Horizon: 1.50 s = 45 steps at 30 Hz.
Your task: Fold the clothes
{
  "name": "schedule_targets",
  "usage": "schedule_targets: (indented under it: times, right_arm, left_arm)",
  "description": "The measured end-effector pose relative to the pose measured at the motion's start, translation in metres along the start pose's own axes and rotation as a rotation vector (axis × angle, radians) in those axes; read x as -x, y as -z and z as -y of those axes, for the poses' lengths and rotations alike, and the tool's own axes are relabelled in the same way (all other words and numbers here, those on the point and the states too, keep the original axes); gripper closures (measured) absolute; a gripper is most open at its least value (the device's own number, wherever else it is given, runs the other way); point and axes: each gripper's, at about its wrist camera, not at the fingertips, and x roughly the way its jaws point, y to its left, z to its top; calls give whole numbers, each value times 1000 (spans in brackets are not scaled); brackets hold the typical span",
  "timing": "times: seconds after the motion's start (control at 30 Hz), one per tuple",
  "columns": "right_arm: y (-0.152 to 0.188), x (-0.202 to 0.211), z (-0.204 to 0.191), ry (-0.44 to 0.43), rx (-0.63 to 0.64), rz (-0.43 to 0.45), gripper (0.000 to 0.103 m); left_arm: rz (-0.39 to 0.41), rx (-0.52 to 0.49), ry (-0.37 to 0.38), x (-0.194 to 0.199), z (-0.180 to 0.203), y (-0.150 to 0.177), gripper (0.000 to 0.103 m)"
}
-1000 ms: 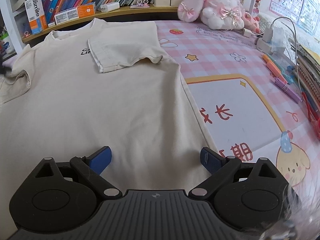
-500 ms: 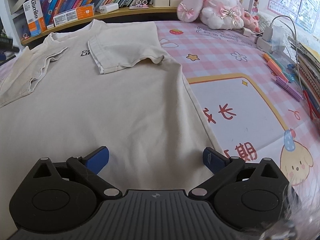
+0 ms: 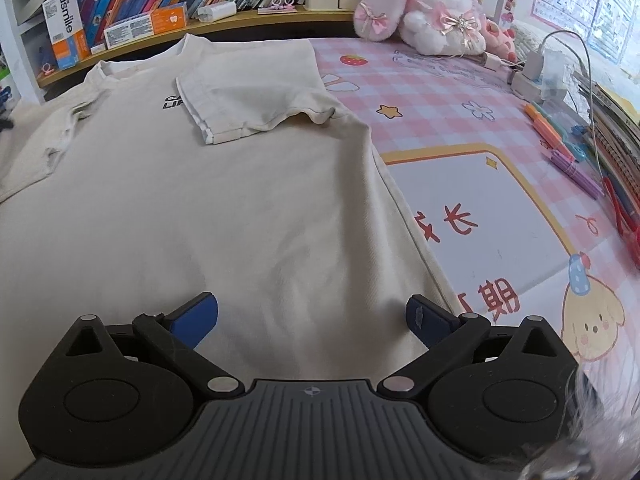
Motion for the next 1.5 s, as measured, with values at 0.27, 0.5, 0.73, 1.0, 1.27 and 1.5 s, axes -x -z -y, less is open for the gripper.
schedule_targets:
  times: [0.27,0.5,0.73,1.0,1.27,1.5]
  right_arm:
    - [1,1,-4,23,-9,0,1]
    - [0,3,-14,23,26,-9,1]
    - [5,7,-23,19,95,5,1]
    - [5,7,-11,62,77,10,1]
    - [12,17,-5,80,40,22,1]
    - [19,27,11,129,-13,27,2]
  left_arm:
    - [-56,89,136,12,-26,8,63]
    - [-33,-54,66,15,1,24,103]
    - [-30,-62,21,15,-4,21,103]
    - [-57,-13,77,31,-20,31,95]
    - [-109,45,145,80,-40,76,94]
    - [-146,24,150,110,-47,100,91]
